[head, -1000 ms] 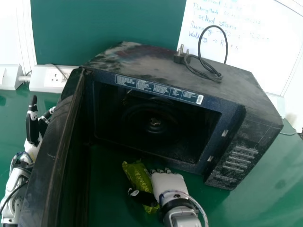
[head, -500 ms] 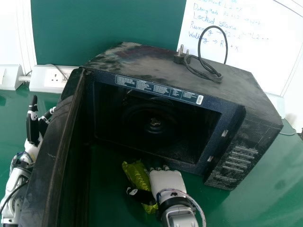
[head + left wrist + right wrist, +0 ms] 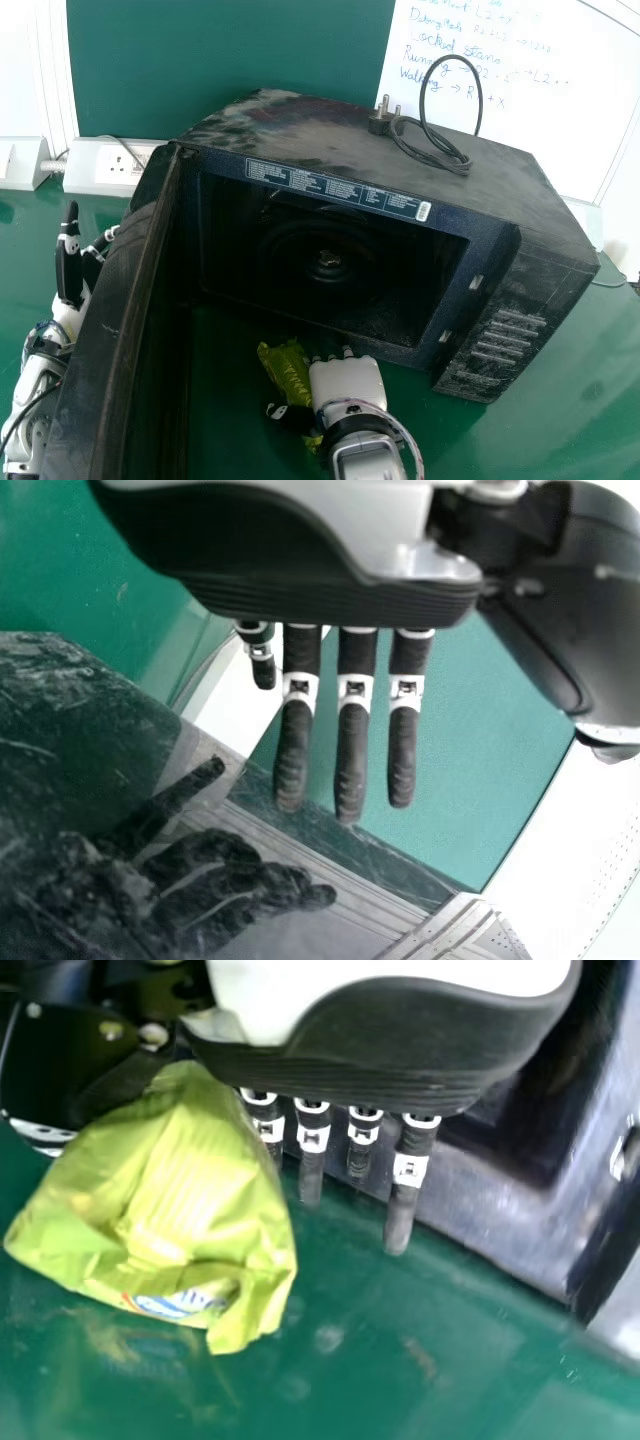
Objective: Put biscuit inside oven
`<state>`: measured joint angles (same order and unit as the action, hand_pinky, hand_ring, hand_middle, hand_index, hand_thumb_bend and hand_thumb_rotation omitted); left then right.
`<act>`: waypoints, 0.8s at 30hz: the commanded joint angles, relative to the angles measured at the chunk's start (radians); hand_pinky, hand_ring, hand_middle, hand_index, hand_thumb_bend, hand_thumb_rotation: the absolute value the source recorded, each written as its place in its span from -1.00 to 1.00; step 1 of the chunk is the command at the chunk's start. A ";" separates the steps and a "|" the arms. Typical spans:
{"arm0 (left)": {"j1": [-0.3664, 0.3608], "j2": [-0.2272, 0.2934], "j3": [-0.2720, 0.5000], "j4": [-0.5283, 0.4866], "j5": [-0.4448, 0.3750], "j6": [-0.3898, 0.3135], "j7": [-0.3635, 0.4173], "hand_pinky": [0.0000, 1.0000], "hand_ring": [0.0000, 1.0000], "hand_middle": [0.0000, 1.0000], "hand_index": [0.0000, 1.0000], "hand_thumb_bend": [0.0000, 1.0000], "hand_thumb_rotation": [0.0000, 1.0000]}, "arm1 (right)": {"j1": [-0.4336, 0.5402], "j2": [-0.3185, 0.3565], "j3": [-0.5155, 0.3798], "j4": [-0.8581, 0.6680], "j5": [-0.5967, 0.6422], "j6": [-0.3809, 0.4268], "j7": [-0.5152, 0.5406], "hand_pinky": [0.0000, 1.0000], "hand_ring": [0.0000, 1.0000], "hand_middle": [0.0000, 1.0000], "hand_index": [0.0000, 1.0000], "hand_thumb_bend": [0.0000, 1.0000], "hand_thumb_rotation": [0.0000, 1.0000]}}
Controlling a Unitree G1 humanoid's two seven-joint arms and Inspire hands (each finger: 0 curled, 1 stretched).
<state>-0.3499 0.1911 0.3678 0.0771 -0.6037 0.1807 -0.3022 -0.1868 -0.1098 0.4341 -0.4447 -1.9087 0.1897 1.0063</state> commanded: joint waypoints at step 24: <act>0.007 0.004 0.001 -0.025 -0.007 0.021 0.004 -0.51 -0.36 -0.19 -0.02 0.04 -0.84 | 0.081 -0.011 -0.028 0.081 0.114 0.023 -0.094 -0.77 -0.62 -0.36 0.42 0.51 -0.79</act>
<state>-0.3498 0.1915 0.3681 0.0504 -0.6088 0.1985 -0.2933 -0.1587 -0.1098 0.4072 -0.4147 -1.8395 0.2233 0.8940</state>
